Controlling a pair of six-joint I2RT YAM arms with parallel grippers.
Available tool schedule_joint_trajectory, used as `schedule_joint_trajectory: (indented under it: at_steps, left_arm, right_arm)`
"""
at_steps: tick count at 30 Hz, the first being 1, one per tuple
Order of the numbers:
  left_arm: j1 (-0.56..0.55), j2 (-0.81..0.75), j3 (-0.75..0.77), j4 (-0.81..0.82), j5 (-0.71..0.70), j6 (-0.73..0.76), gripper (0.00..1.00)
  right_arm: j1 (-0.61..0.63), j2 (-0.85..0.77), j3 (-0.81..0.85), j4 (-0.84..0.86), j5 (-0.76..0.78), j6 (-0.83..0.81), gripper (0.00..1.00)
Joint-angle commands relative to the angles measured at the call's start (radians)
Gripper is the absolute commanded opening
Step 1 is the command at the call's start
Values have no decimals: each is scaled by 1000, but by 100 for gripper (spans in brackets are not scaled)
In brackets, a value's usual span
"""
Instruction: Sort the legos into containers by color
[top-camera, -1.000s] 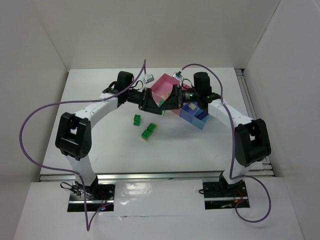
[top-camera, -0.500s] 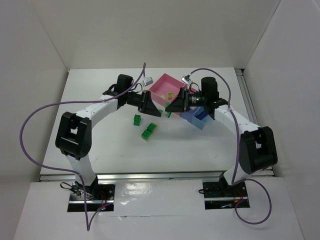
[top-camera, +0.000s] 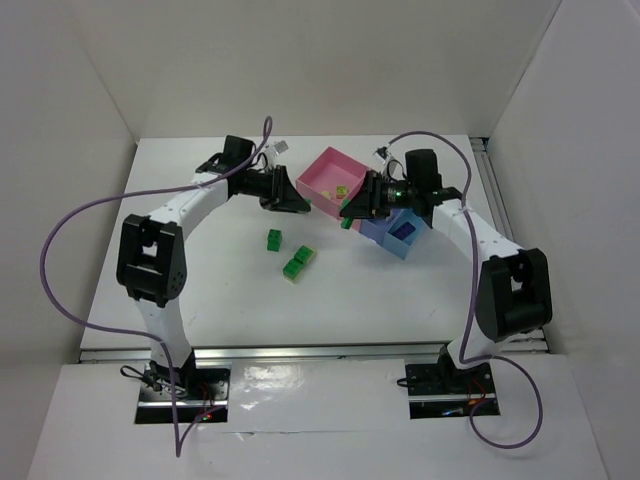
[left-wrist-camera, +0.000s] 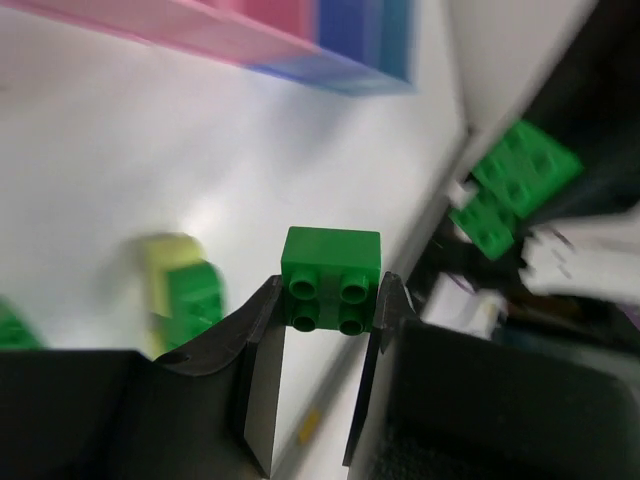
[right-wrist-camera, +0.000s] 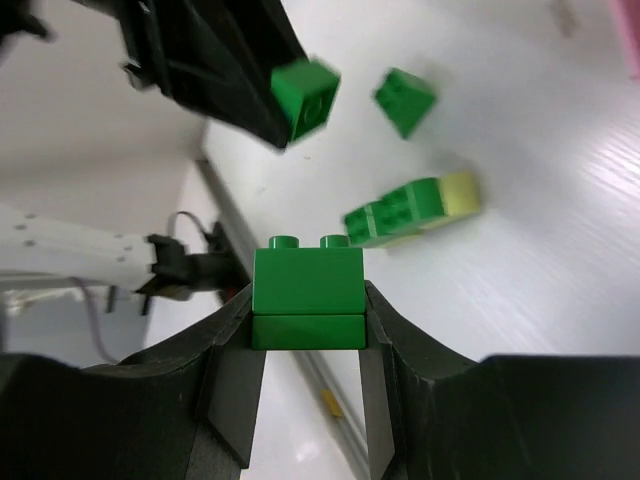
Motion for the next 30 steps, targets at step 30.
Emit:
schedule_joint_trajectory:
  at_steps: [30]
  left_arm:
    - [-286,571,902,-184,-591,-145,0]
  right_arm:
    - [43,-468,-171,-290,1039,56,9]
